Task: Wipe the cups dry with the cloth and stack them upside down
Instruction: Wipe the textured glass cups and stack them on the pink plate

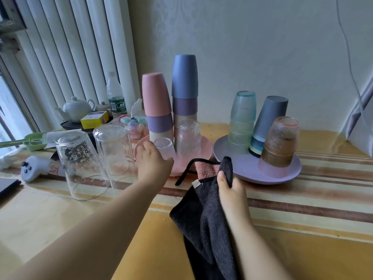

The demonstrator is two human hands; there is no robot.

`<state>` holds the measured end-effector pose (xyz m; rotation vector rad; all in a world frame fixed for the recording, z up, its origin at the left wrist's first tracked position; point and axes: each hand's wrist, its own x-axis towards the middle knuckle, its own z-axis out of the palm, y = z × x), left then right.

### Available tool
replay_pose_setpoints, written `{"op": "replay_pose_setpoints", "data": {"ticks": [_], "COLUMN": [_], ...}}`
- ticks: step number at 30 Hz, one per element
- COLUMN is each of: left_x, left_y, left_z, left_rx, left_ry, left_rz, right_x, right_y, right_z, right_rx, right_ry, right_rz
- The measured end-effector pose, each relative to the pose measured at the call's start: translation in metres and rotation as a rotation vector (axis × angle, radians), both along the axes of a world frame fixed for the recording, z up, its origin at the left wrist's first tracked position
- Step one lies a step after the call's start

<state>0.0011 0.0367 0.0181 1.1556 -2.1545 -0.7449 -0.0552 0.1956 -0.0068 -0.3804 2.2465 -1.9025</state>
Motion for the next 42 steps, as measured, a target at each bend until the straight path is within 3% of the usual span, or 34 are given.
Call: {"op": "replay_pose_setpoints", "data": {"ticks": [2, 4, 8, 15, 19, 24, 34, 42], "left_x": [0.004, 0.004, -0.022, -0.107, -0.15, -0.178, -0.184, -0.184], "left_y": [0.018, 0.038, 0.071, 0.106, 0.116, 0.129, 0.136, 0.135], "left_z": [-0.007, -0.009, 0.006, 0.038, 0.037, 0.025, 0.019, 0.03], "left_rx": [-0.134, -0.148, -0.153, 0.068, 0.204, 0.41, 0.229, 0.2], "left_ry": [0.117, 0.188, 0.172, 0.119, 0.024, 0.133, 0.232, 0.235], "left_rz": [-0.036, -0.173, -0.459, -0.683, -0.713, -0.789, -0.71, -0.713], "right_x": [-0.002, -0.006, -0.022, -0.043, -0.051, -0.053, -0.056, -0.054], "right_y": [0.004, 0.012, 0.026, 0.039, 0.045, 0.043, 0.041, 0.041], "right_z": [0.002, 0.004, 0.004, -0.001, 0.0, 0.0, -0.002, -0.001], "right_rx": [-0.015, -0.044, -0.159, -0.271, -0.297, -0.328, -0.301, -0.311], "right_ry": [0.002, 0.02, 0.058, -0.081, -0.145, -0.172, -0.156, -0.168], "right_rz": [-0.051, -0.154, -0.392, -0.628, -0.724, -0.733, -0.734, -0.711]}}
